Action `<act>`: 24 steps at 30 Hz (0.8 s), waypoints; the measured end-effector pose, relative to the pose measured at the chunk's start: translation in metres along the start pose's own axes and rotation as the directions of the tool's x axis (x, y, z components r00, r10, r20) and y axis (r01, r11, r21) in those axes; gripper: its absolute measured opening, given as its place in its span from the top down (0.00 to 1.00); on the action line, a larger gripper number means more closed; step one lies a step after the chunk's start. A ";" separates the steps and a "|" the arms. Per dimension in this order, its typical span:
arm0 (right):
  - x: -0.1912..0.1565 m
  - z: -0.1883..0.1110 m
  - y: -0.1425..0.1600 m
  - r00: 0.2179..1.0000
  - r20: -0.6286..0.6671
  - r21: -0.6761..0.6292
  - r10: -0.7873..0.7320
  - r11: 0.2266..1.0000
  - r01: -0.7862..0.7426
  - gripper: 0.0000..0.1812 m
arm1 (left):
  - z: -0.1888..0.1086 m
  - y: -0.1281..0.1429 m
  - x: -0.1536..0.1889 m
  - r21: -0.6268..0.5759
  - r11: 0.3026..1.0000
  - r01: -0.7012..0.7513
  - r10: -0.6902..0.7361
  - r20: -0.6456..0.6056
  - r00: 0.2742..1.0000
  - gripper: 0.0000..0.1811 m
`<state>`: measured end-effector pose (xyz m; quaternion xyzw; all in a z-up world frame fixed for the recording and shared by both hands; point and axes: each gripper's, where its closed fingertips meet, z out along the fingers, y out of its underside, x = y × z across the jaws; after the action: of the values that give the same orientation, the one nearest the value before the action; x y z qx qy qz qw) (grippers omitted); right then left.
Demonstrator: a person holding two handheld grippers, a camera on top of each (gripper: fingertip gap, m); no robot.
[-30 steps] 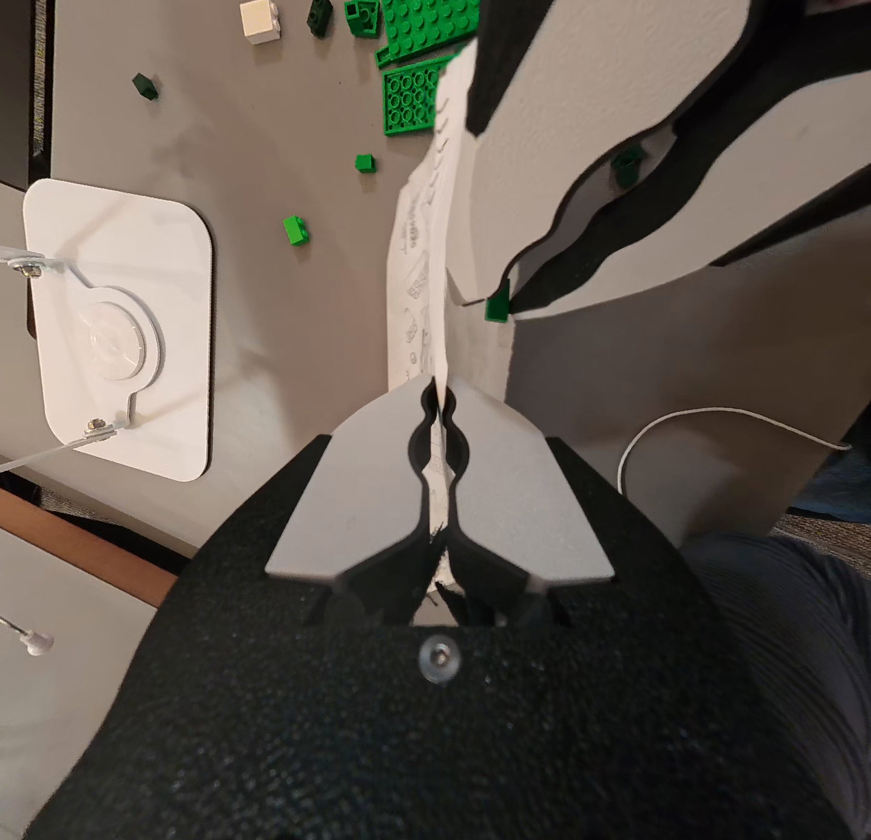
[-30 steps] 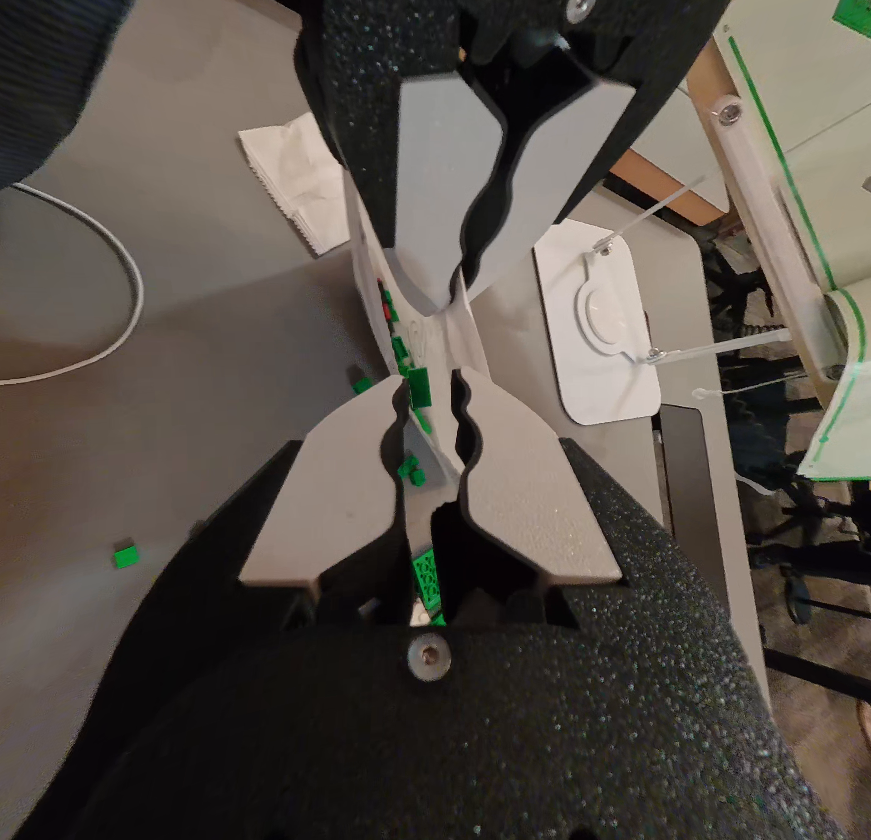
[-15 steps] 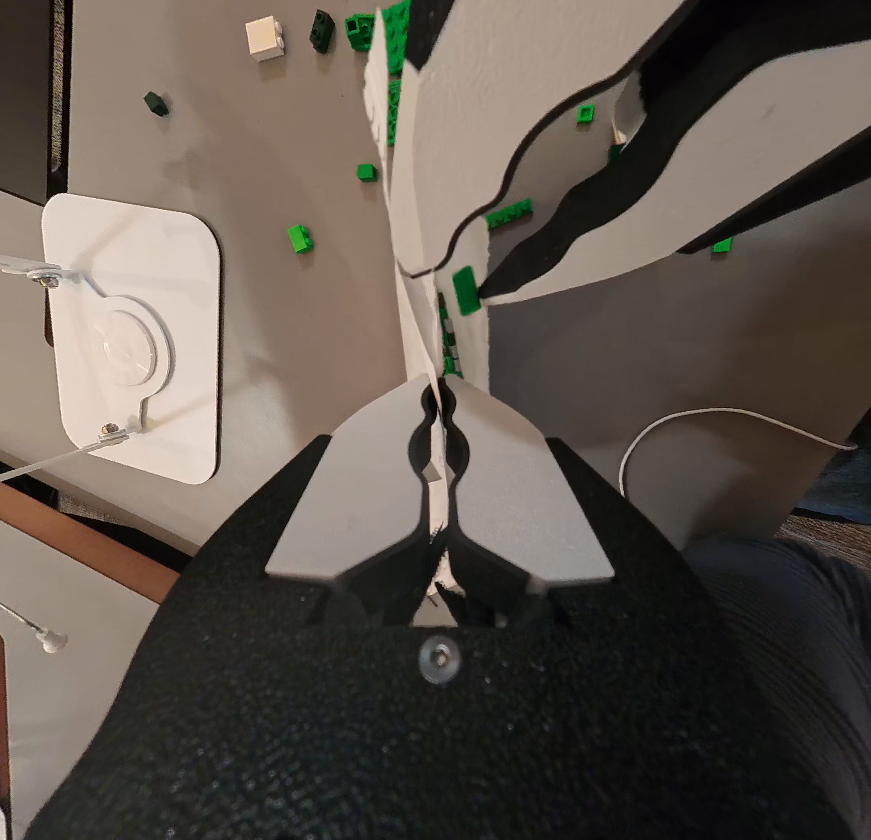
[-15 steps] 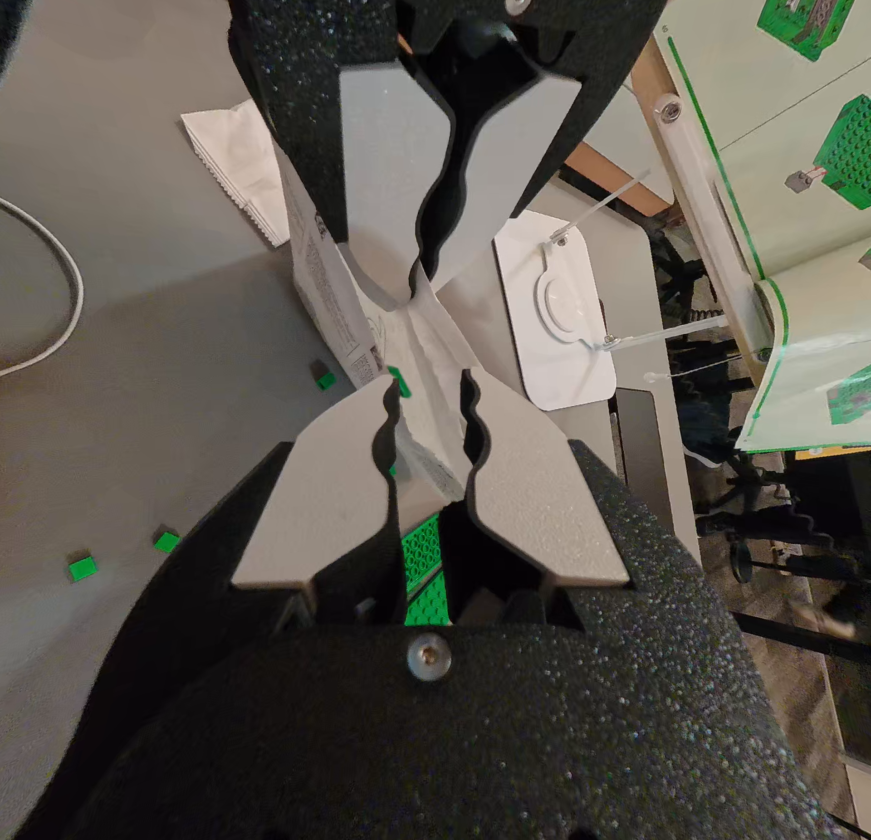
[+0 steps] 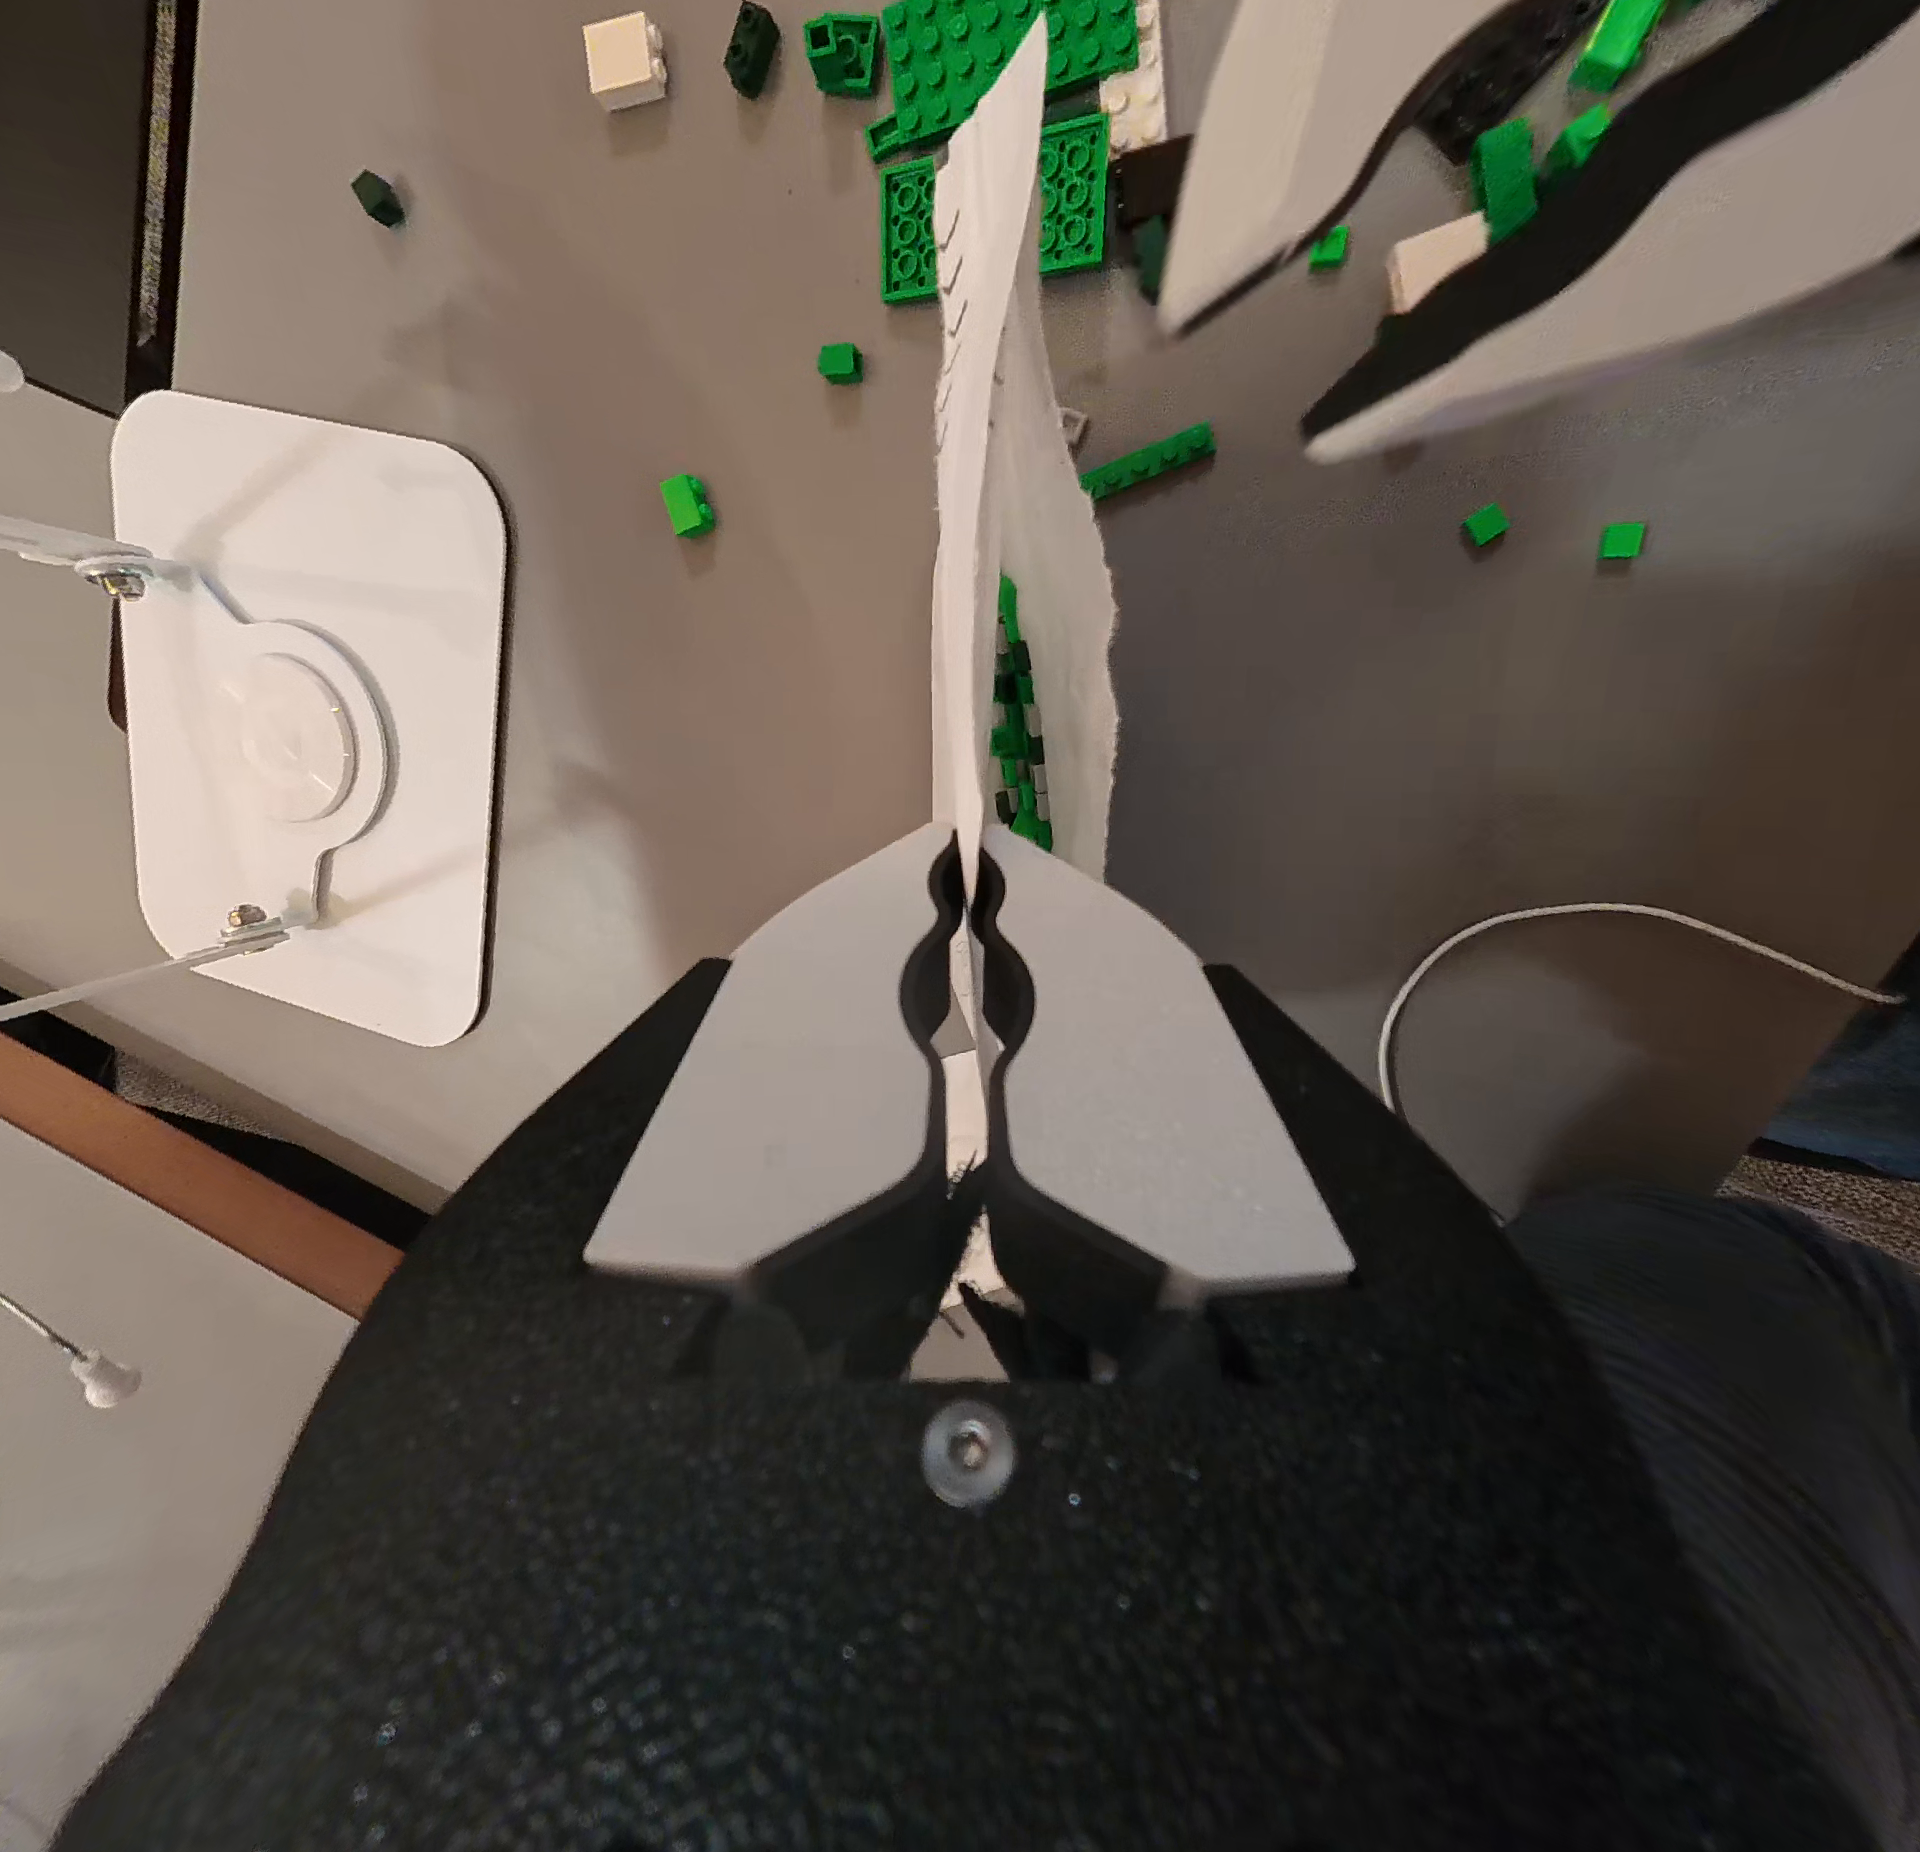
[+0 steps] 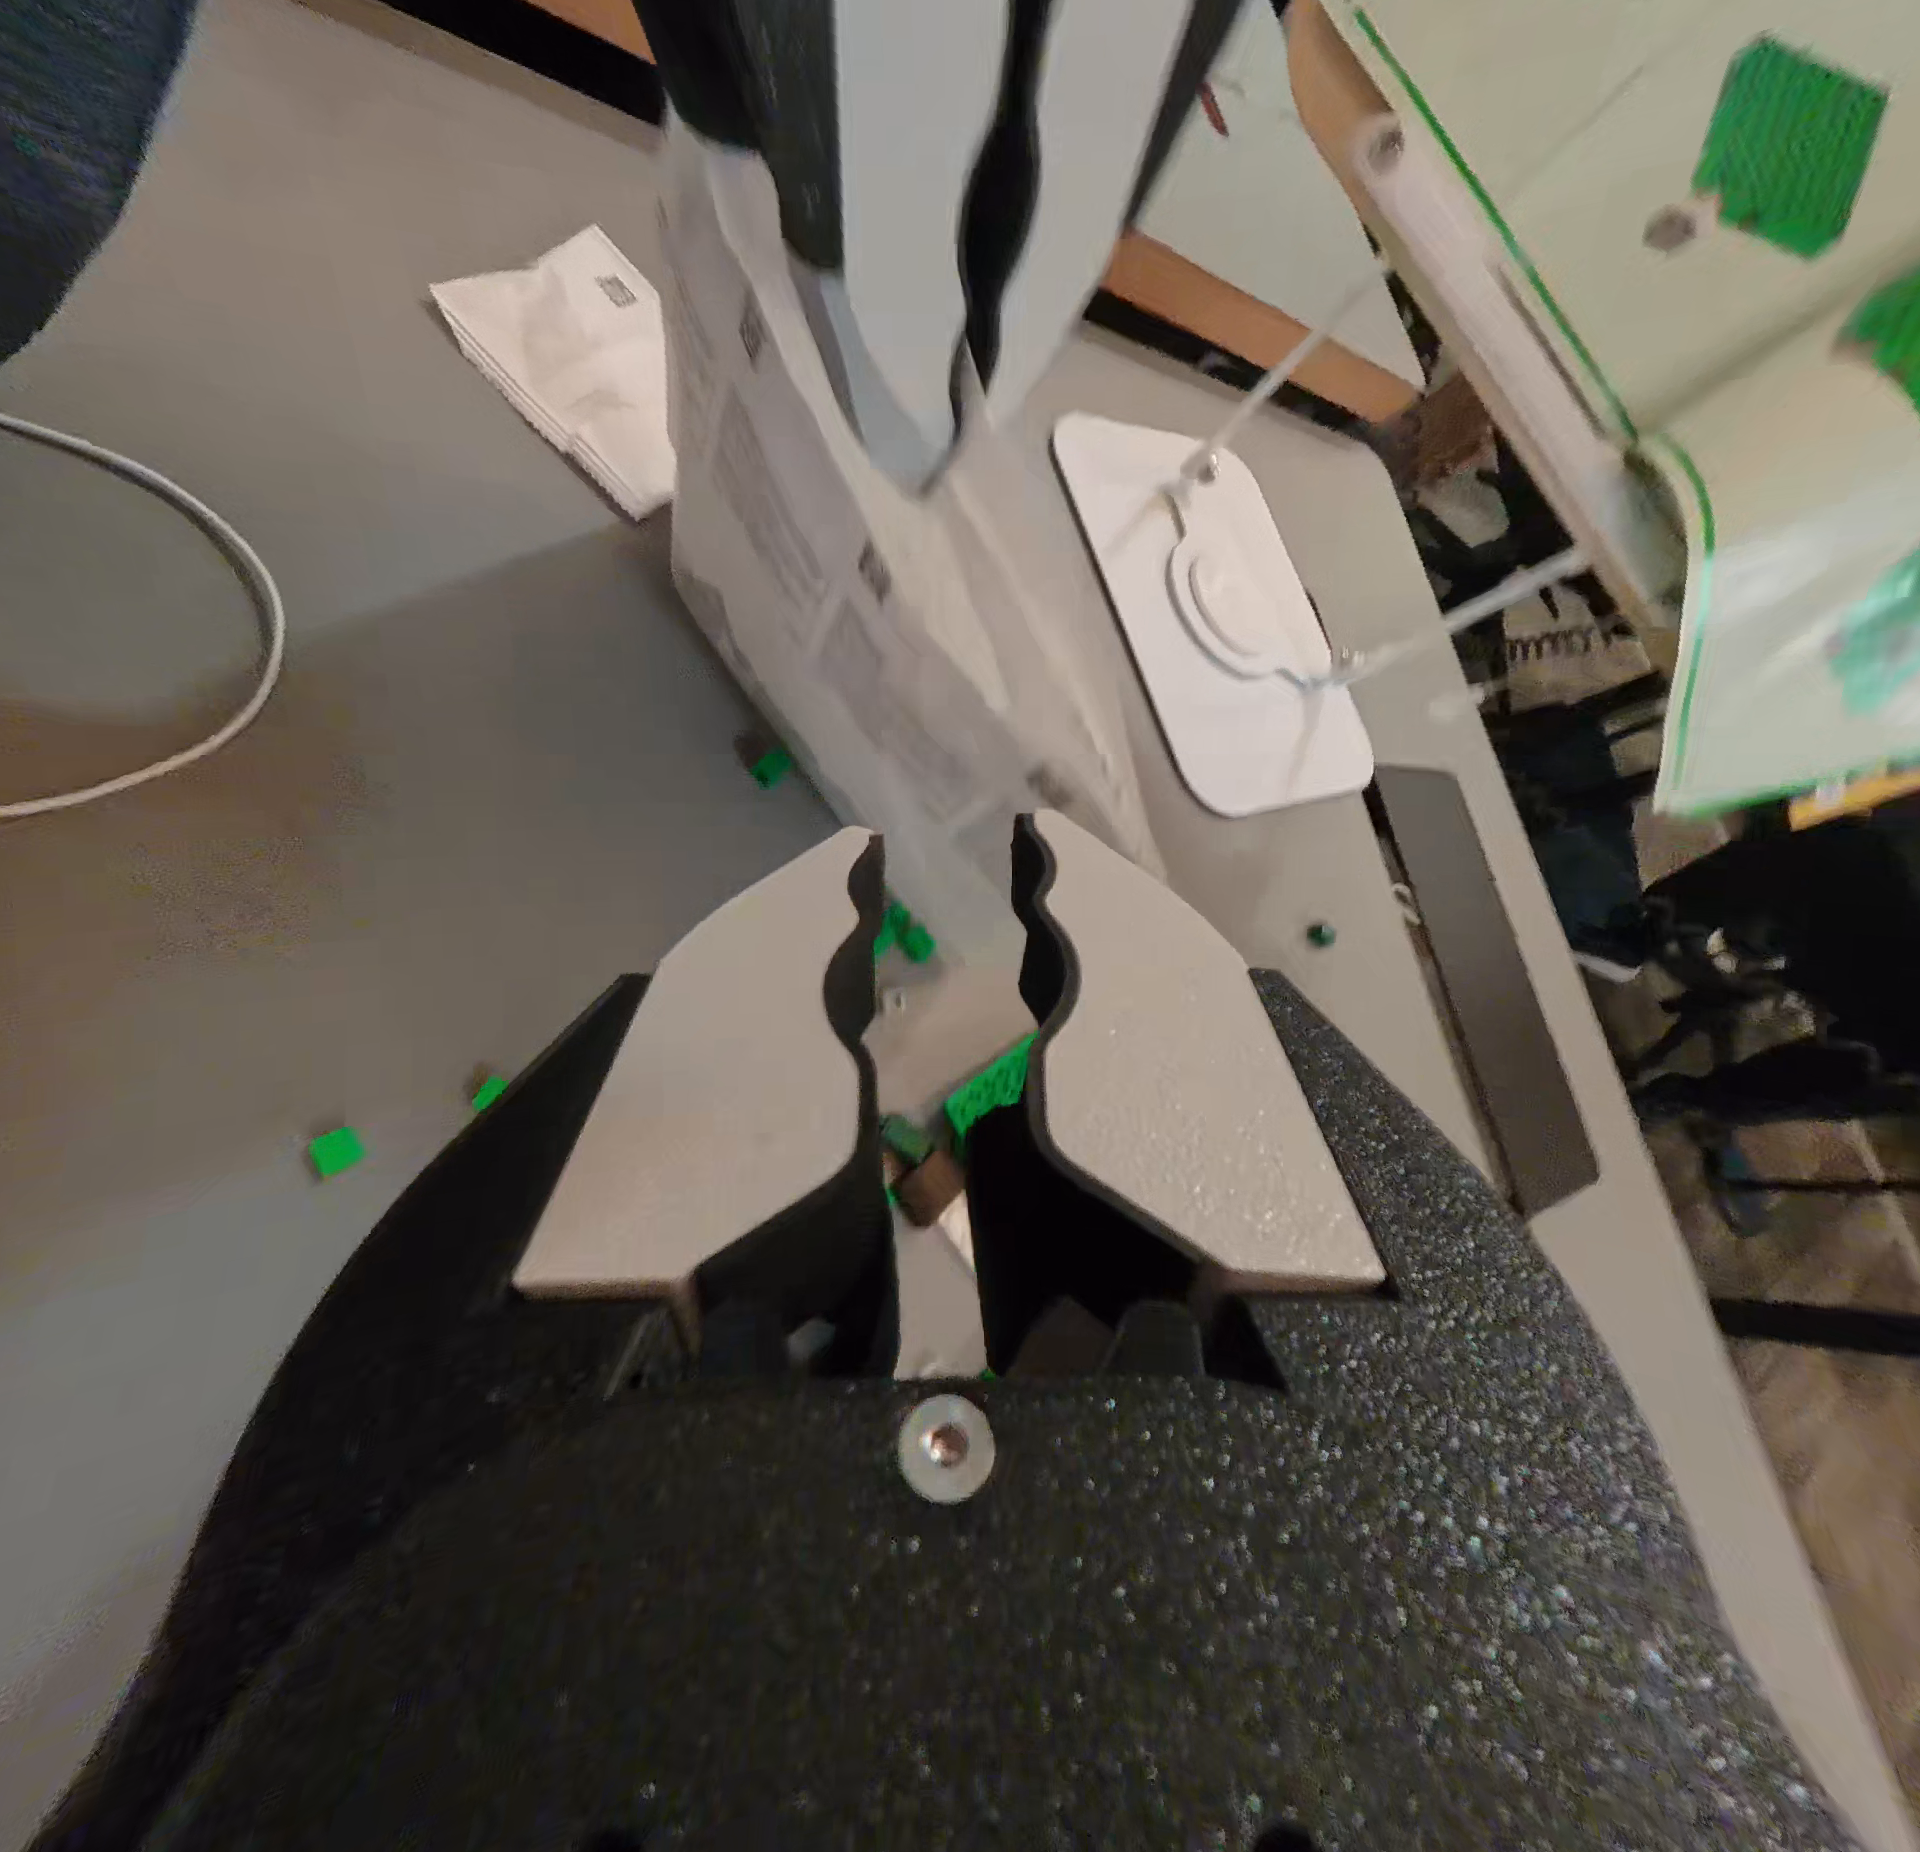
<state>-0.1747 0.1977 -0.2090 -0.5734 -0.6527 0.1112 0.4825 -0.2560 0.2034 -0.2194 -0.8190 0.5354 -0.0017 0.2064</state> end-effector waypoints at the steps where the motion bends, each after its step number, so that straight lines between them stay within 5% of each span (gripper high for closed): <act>1: 0.001 -0.005 0.011 0.999 -0.019 0.000 0.033 0.999 -0.033 0.87 | 0.000 0.000 0.000 0.001 1.000 0.001 -0.001 -0.001 1.000 1.00; 5: 0.005 -0.027 0.059 0.973 -0.103 0.028 0.208 0.978 -0.207 0.88 | 0.000 0.000 -0.002 0.005 1.000 0.004 -0.004 0.000 1.000 1.00; 12: 0.032 -0.059 0.101 0.832 -0.232 0.318 0.504 0.848 -0.425 0.92 | 0.000 0.003 -0.006 0.007 1.000 0.028 -0.028 0.007 1.000 1.00; 17: 0.054 -0.074 0.117 0.744 -0.387 0.342 0.544 0.834 -0.432 0.91 | -0.001 0.012 -0.014 -0.007 0.998 0.068 -0.068 0.033 0.997 1.00; 24: 0.063 -0.078 0.137 0.716 -0.475 0.265 0.512 0.859 -0.438 0.91 | -0.001 0.013 -0.026 -0.001 0.997 0.074 -0.074 0.082 0.994 1.00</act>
<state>-0.0195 0.2635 -0.2332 -0.6958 -0.3153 0.1124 0.6354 -0.2792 0.2215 -0.2170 -0.8379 0.4960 0.0250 0.2264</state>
